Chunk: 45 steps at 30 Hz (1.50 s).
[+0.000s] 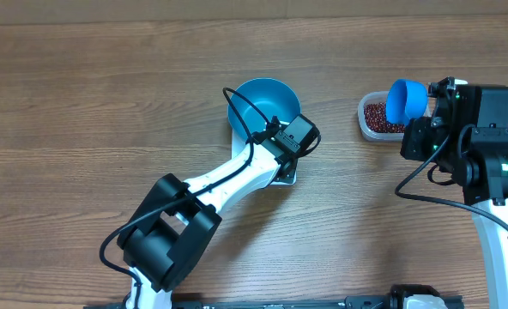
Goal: Scoop item into bowl and weigh 150g on scale
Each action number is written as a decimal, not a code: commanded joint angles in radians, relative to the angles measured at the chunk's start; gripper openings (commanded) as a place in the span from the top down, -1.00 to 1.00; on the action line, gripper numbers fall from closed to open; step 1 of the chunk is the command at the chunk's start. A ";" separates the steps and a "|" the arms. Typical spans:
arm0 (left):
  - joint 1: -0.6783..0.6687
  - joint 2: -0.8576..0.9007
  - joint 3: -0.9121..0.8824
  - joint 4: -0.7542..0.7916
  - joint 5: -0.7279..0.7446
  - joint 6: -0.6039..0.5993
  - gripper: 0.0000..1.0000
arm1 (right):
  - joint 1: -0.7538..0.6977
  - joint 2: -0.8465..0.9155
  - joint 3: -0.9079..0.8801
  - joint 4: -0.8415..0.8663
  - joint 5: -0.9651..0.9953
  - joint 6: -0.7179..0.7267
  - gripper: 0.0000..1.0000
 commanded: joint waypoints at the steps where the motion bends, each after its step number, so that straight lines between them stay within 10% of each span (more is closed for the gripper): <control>1: 0.004 0.044 -0.009 -0.005 0.023 -0.011 0.92 | -0.003 -0.002 0.030 0.010 0.006 -0.006 0.93; 32: 0.002 -0.366 0.091 -0.090 -0.077 0.005 0.92 | -0.003 -0.002 0.030 0.009 0.005 -0.005 0.92; 45: 0.077 -0.207 0.092 0.014 -0.082 0.024 0.92 | -0.003 -0.002 0.030 0.005 0.002 -0.005 0.93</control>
